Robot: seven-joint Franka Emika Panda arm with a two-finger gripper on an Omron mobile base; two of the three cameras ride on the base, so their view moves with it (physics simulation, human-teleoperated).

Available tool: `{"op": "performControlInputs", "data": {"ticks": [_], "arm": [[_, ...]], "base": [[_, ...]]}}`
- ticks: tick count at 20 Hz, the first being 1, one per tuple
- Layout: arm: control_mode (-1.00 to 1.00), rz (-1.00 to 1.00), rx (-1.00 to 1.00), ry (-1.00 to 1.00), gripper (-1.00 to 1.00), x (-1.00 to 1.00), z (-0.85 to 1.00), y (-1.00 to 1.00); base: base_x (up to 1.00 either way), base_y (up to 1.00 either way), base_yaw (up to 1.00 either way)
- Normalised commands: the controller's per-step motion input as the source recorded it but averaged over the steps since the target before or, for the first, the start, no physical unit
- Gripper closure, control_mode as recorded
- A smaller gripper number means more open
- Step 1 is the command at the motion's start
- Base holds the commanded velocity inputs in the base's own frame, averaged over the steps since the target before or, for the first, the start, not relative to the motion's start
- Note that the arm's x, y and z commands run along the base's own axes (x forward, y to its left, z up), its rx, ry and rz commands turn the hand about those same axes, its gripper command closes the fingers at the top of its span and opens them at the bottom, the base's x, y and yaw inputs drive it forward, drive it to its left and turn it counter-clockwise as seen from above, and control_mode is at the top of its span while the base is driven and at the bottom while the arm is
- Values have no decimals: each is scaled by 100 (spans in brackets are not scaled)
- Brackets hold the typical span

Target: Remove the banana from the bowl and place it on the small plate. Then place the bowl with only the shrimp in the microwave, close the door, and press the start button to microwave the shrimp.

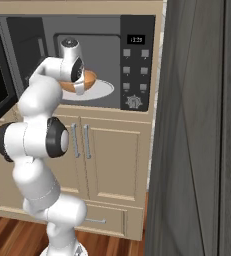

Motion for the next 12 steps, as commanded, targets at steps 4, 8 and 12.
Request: {"op": "performControlInputs", "data": {"ticks": [4,8,12], "arm": [[-100,0,1,-31,-100,-82,31,-10],[-100,0,2,-34,-100,-100,18,-18],[-100,0,2,-27,-100,-100,-32,-29]], "base": [[0,0,0],[0,0,0],[0,0,0]]}}
